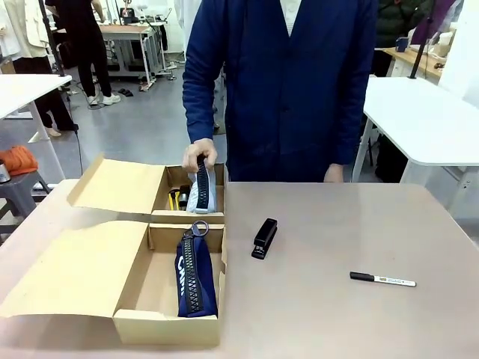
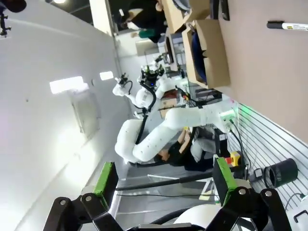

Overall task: Place items inside the box.
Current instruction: Pick up a Pencil pouch or Stapler and place it inside the Mailer Box closest to the robot.

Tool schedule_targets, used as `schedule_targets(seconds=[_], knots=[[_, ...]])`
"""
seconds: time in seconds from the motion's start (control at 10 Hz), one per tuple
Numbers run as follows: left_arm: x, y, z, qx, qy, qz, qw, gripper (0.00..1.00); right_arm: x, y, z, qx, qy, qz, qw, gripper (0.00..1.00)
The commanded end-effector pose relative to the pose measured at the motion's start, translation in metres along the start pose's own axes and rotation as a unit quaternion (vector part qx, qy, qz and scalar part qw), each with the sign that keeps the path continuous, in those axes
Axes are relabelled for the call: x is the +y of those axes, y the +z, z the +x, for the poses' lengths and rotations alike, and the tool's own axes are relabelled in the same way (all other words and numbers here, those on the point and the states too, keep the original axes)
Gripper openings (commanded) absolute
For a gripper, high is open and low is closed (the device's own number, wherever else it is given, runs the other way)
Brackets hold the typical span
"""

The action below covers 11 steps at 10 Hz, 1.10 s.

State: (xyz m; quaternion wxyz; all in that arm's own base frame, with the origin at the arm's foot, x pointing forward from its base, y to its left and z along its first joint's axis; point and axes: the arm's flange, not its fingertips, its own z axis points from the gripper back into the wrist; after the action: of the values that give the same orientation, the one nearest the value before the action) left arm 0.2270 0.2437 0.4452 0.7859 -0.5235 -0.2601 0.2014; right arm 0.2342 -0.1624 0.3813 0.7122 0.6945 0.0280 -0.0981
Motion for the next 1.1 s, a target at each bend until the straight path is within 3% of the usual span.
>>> schedule_targets(seconds=[0.0, 1.0], knots=[[-0.0018, -0.0001, 0.0006, -0.003, -0.009, -0.009, 1.000, 1.00, 0.0262, -0.0205, 0.0051, 0.023, 0.005, -0.018, 1.000, 1.00], [-0.0018, -0.0001, 0.0006, -0.003, -0.009, -0.009, 1.000, 1.00, 0.0262, -0.0205, 0.0051, 0.023, 0.005, -0.018, 1.000, 1.00]])
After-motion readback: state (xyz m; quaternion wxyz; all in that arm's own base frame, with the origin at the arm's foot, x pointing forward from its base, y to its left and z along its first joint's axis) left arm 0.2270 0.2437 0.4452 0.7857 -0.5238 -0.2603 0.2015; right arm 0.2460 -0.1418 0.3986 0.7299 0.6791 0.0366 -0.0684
